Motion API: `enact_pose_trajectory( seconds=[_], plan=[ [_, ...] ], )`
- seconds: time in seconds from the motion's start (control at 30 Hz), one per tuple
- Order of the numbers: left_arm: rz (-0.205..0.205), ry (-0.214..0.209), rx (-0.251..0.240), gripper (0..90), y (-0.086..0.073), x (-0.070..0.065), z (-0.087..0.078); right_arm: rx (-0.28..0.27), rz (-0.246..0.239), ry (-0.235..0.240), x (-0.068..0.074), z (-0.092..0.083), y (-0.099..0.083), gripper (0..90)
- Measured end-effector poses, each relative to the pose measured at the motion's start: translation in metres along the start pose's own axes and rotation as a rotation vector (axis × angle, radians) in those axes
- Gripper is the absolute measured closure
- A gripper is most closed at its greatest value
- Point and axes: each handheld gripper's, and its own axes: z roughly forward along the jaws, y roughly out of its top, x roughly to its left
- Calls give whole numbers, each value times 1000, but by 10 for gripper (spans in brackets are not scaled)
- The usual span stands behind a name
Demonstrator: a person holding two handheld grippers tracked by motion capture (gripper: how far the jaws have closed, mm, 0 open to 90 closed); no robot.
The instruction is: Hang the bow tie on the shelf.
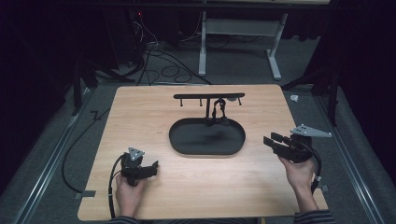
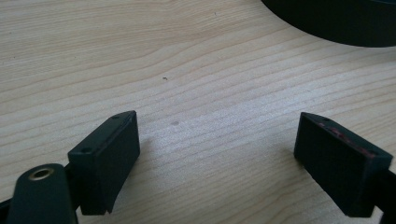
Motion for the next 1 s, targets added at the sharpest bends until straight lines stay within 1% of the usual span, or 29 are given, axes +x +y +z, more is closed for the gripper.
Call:
enact_pose_trajectory(
  seconds=[0.03,0.37,0.43,1.0],
  plan=[
    [0,0,0,147,0,0,0,4,7,0,0,0,-2,585],
    [0,0,1,147,0,0,0,0,13,13,2,3,-12,587],
    [0,0,2,147,0,0,0,12,20,16,3,5,-16,587],
    [1,0,2,148,0,0,0,28,44,35,4,12,-30,587]
  ],
)
